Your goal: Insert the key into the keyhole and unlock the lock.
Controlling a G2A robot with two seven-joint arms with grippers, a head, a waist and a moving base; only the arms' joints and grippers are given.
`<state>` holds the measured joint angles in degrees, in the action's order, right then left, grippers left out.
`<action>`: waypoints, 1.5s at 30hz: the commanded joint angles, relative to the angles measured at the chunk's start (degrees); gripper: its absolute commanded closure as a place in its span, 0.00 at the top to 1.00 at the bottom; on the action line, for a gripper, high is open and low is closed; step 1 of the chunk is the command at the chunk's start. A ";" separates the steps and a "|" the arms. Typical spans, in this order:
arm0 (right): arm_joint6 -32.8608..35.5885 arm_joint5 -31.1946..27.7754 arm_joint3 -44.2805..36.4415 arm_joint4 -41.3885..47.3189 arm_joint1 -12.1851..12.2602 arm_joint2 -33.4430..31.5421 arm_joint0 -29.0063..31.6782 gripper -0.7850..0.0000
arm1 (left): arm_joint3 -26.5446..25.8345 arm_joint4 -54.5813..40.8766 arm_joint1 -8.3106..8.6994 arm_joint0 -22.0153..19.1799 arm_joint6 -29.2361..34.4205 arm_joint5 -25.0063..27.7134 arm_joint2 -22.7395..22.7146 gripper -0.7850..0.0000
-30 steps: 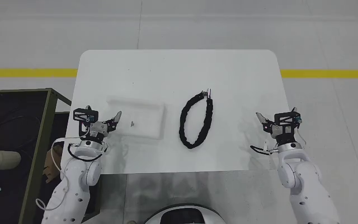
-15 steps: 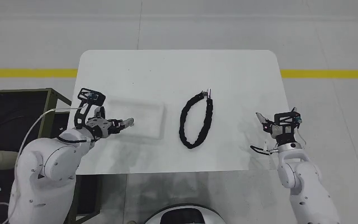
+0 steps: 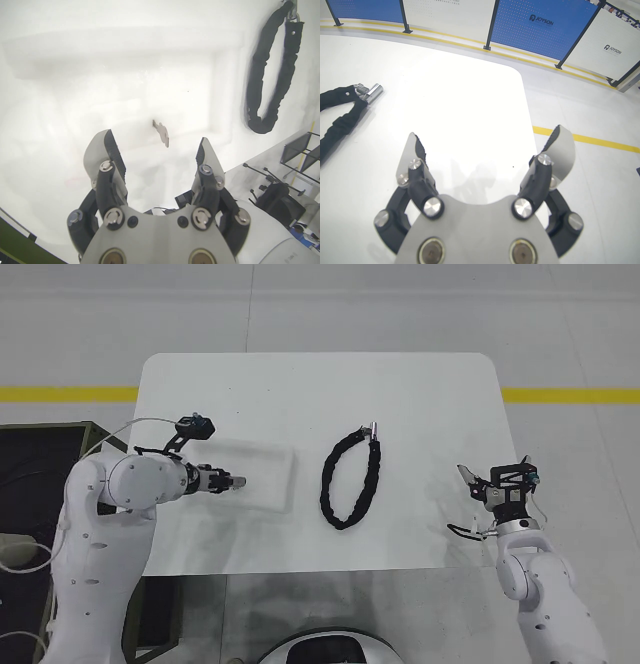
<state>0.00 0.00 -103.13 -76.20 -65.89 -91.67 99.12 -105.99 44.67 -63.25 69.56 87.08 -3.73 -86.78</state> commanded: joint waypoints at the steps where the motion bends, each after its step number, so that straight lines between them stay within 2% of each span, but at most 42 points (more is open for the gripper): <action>1: 0.00 0.00 0.00 0.00 0.00 0.00 0.00 1.00 | 2.05 -0.41 -0.04 -1.43 0.13 -0.15 1.35 0.57; 2: 0.00 0.00 0.00 0.00 0.00 0.00 0.00 1.00 | 2.71 -0.27 -0.03 -2.00 0.33 -0.09 2.05 0.49; 4: 0.00 0.00 0.00 0.00 0.00 0.00 0.00 1.00 | 3.67 -0.61 -0.03 -2.85 0.90 -0.08 3.32 0.42; 8: 0.00 0.00 0.00 0.00 0.00 0.00 0.00 1.00 | 4.85 1.03 0.07 -3.75 0.92 -0.60 5.35 0.44; 12: 0.00 0.00 0.00 0.00 0.00 0.00 0.00 1.00 | 6.27 0.69 0.20 -4.60 0.85 -0.68 6.35 0.35; 15: 0.00 0.00 0.00 0.00 0.00 0.00 0.00 1.00 | 6.87 0.06 0.33 -4.89 0.92 -0.38 6.86 0.33; 17: 0.00 0.00 0.00 0.00 0.00 0.00 0.00 1.00 | 6.91 0.16 0.45 -4.97 0.92 -0.52 6.99 0.20; 18: 0.00 0.00 0.00 0.00 0.00 0.00 0.00 1.00 | 6.88 0.13 0.51 -4.96 0.92 -0.54 7.03 0.05; 19: 0.00 0.00 0.00 0.00 0.00 0.00 0.00 1.00 | 6.81 0.20 0.59 -4.94 0.92 -0.68 6.94 0.00; 25: 0.00 0.00 0.00 0.00 0.00 0.00 0.00 1.00 | 4.93 -0.12 1.45 -3.89 0.92 -0.51 5.62 0.00; 35: 0.00 0.00 0.00 0.00 0.00 0.00 0.00 1.00 | -1.06 2.32 4.15 -3.38 0.92 -1.70 2.48 0.00; 38: 0.00 0.00 0.00 0.00 0.00 0.00 0.00 1.00 | -2.85 -4.44 4.58 -3.45 0.84 -1.89 -1.15 0.00; 40: 0.00 0.00 0.00 0.00 0.00 0.00 0.00 1.00 | -2.03 -14.24 4.42 -2.60 -3.29 0.02 -4.71 0.00; 43: 0.00 0.00 0.00 0.00 0.00 0.00 0.00 1.00 | 3.37 -30.92 4.06 0.09 -10.33 6.79 -9.81 0.00; 45: 0.00 0.00 0.00 0.00 0.00 0.00 0.00 1.00 | 8.60 -41.66 3.82 1.02 -11.99 12.52 -11.29 0.00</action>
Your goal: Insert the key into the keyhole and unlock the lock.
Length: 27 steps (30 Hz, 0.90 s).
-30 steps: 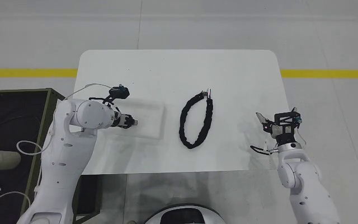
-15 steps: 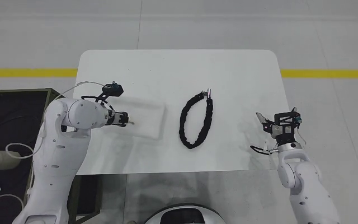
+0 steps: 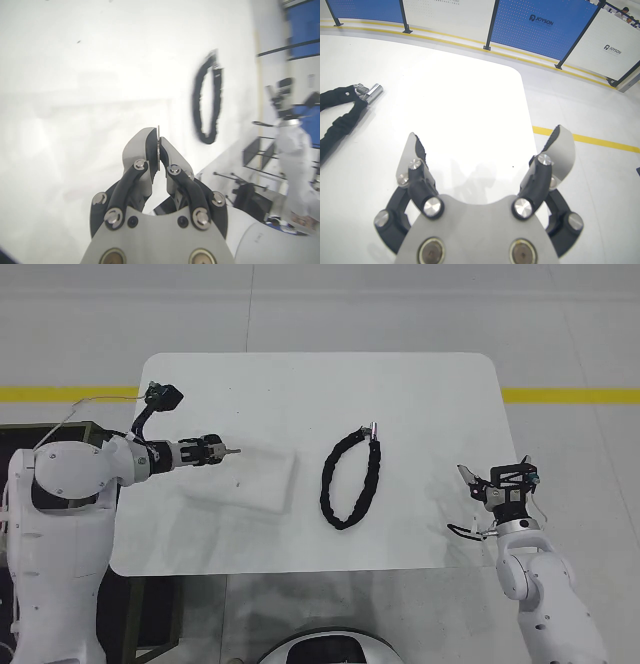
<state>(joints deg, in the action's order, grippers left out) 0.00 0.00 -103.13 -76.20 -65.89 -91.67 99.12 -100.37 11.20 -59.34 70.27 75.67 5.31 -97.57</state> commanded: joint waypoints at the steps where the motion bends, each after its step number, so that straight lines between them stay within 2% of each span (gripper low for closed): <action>1: 0.00 0.00 0.00 0.00 0.00 0.00 0.00 1.00 | 6.29 -12.83 -0.19 0.06 -0.92 6.28 -0.71 0.00; 4: 0.00 0.00 0.00 0.00 0.00 0.00 0.00 1.00 | 14.94 -22.95 -0.49 -1.49 0.16 12.02 0.66 0.00; 7: 0.00 0.00 0.00 0.00 0.00 0.00 0.00 1.00 | 20.77 -29.92 -0.68 -3.09 2.57 15.64 2.26 0.00; 18: 0.00 0.00 0.00 0.00 0.00 0.00 0.00 1.00 | 20.77 -29.92 -0.68 -3.09 2.57 15.64 2.26 0.00; 19: 1.03 -1.90 -0.34 0.43 0.03 0.51 -0.12 1.00 | 20.77 -29.92 -0.68 -3.09 2.57 15.64 2.26 0.00; 22: 11.48 -10.83 -5.18 3.95 0.38 1.61 -3.16 1.00 | 20.77 -29.92 -0.68 -3.09 2.57 15.64 2.26 0.00; 24: 22.69 -15.76 -8.83 7.32 0.53 3.72 -6.54 1.00 | 20.77 -29.92 -0.68 -3.09 2.57 15.64 2.26 0.00; 27: 43.39 -17.56 -11.99 16.27 0.35 8.75 -14.04 1.00 | 20.77 -29.92 -0.68 -3.09 2.57 15.64 2.26 0.00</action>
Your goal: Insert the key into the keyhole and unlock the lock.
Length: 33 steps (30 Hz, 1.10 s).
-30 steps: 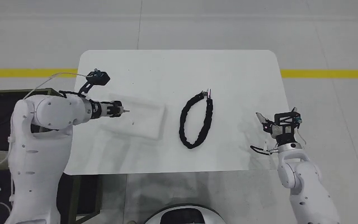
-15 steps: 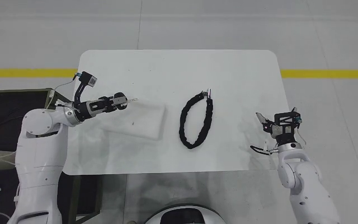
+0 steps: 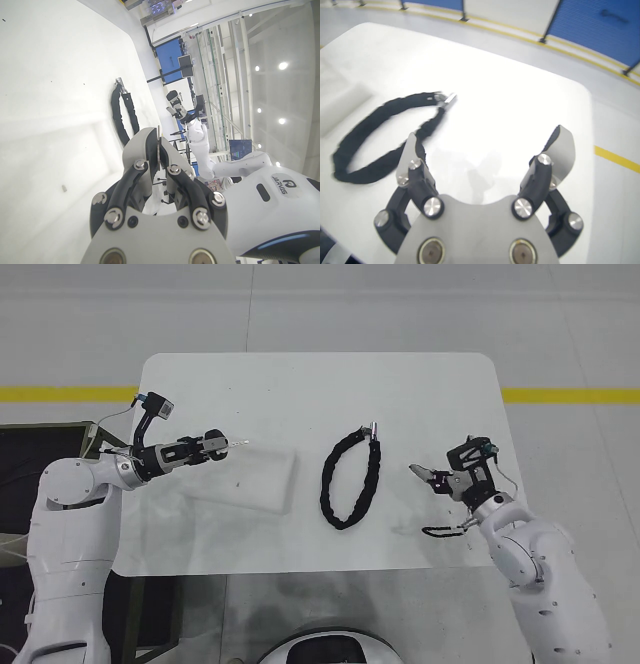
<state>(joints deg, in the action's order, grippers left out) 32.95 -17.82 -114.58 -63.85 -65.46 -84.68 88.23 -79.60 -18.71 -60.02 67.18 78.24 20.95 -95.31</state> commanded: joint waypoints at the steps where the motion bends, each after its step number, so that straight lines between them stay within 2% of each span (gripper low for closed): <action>1: 18.02 1.18 -0.54 5.51 -0.18 3.84 -6.54 1.00 | 0.00 0.00 0.00 0.00 0.00 0.00 0.00 0.00; 4: 33.26 5.83 2.64 9.39 -1.10 11.40 -17.22 1.00 | 0.00 0.00 0.00 0.00 0.00 0.00 0.00 0.00; 9: 43.91 15.89 14.23 15.23 -3.72 21.46 -31.38 1.00 | 0.00 0.00 0.00 0.00 0.00 0.00 0.00 0.00; 14: 45.08 23.02 25.92 16.71 -6.46 27.51 -39.81 1.00 | 0.00 0.00 0.00 0.00 0.00 0.00 0.00 0.00; 18: 43.50 25.37 32.81 18.37 -8.33 29.65 -43.68 1.00 | 0.00 0.00 0.00 0.00 0.00 0.00 0.00 0.00; 22: 41.02 27.12 38.71 16.11 -9.79 31.05 -46.64 0.98 | 0.00 0.00 0.00 0.00 0.00 0.00 0.00 0.00; 23: 40.62 27.20 39.67 15.89 -10.13 31.32 -46.99 0.85 | 0.00 0.00 0.00 0.00 0.00 0.00 0.00 0.00; 28: 39.43 27.58 42.69 12.79 -11.33 31.84 -47.74 0.78 | 0.00 0.00 0.00 0.00 0.00 0.00 0.00 0.00; 29: 39.70 27.19 43.36 12.72 -11.56 31.90 -47.71 0.52 | 0.00 0.00 0.00 0.00 0.00 0.00 0.00 0.00; 32: 39.14 27.06 44.87 10.65 -12.25 32.21 -47.93 0.34 | 0.00 0.00 0.00 0.00 0.00 0.00 0.00 0.00; 33: 39.14 26.76 45.28 10.34 -12.49 32.23 -47.96 0.16 | 0.00 0.00 0.00 0.00 0.00 0.00 0.00 0.00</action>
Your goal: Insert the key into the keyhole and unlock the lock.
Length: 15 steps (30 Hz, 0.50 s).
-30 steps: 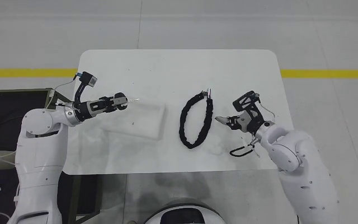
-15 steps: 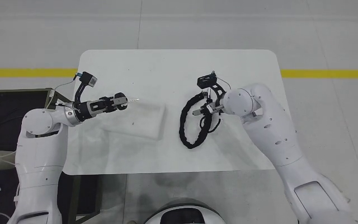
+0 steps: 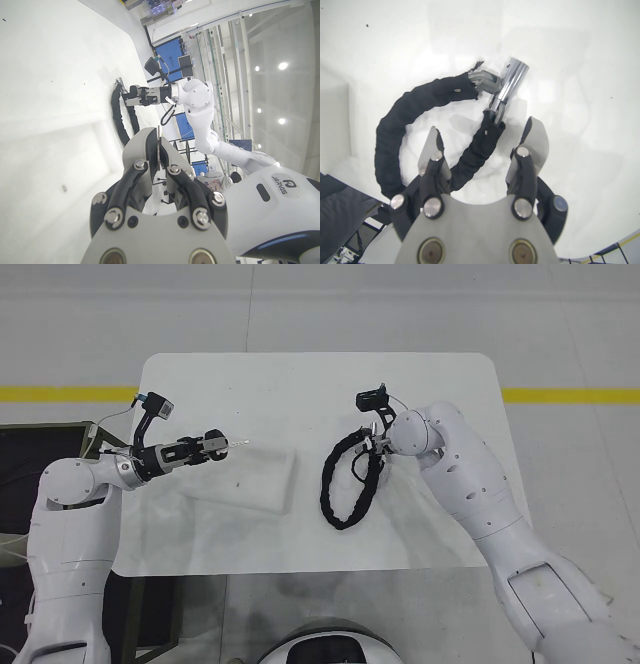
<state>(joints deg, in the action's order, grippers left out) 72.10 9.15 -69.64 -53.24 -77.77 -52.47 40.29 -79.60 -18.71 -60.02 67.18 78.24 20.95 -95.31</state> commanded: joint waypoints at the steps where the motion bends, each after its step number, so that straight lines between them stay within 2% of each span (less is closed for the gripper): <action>1: 0.08 -0.49 0.76 -0.21 -0.40 -0.13 -0.01 0.00 | 0.00 0.00 0.00 0.00 0.00 0.00 0.00 0.00; 5: -1.02 -2.14 1.01 -2.32 -0.95 -0.93 0.25 0.00 | 0.00 0.00 0.00 0.00 0.00 0.00 0.00 0.00; 9: -2.03 -9.00 -2.68 -2.79 -0.62 -3.74 2.23 0.00 | 0.00 0.00 0.00 0.00 0.00 0.00 0.00 0.00; 15: 4.27 -17.30 -13.39 5.82 1.29 -14.68 7.67 0.00 | 0.00 0.00 0.00 0.00 0.00 0.00 0.00 0.00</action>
<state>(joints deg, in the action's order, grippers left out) 75.05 -7.27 -81.18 -49.61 -76.77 -64.91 47.06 -79.60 -18.71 -60.02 67.18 78.24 20.95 -95.31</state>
